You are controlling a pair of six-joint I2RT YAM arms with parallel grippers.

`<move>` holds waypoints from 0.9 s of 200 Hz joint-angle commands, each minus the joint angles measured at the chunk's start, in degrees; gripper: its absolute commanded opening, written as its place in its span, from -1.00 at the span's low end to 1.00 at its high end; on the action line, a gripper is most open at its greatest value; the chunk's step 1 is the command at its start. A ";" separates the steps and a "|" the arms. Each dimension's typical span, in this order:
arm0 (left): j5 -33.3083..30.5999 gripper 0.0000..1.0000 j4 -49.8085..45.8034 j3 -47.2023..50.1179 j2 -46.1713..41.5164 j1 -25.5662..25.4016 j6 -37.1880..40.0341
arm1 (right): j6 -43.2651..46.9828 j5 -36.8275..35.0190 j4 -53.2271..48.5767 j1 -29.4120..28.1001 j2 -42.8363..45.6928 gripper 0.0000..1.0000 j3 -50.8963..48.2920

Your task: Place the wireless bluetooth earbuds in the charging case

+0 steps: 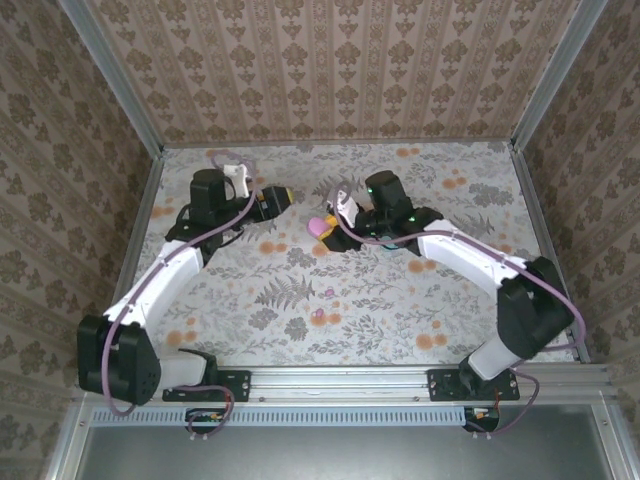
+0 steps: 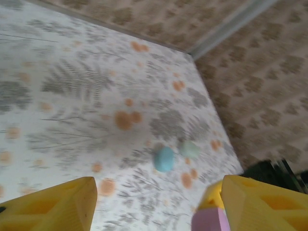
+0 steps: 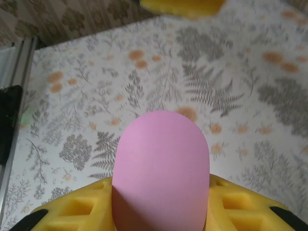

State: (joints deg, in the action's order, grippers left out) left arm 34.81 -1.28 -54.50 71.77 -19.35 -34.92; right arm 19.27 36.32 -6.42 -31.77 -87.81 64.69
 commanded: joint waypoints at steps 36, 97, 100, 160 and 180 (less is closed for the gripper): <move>4.20 0.45 -0.29 0.75 -3.34 -10.11 -6.34 | 1.83 -1.54 3.89 -0.74 9.55 -0.45 -5.84; -0.56 0.36 -3.29 -0.27 -1.98 -13.06 -8.28 | 0.86 -6.00 7.51 -1.72 13.40 -0.44 -8.57; -0.42 0.35 -3.04 -0.26 -1.89 -13.20 -8.43 | 0.85 -6.26 7.60 -1.78 13.44 -0.44 -8.59; 1.41 0.00 -1.83 -1.38 -0.75 -15.36 -8.95 | 0.78 -9.51 8.91 -2.07 13.74 -0.43 -8.74; -0.23 -0.27 -1.59 -1.26 -1.07 -15.36 -9.78 | 1.08 -8.84 8.97 -2.19 13.89 -0.42 -8.86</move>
State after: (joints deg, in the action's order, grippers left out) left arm 35.38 -3.60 -54.52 70.78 -34.46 -43.86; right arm 19.75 27.70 0.27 -33.52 -75.57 56.21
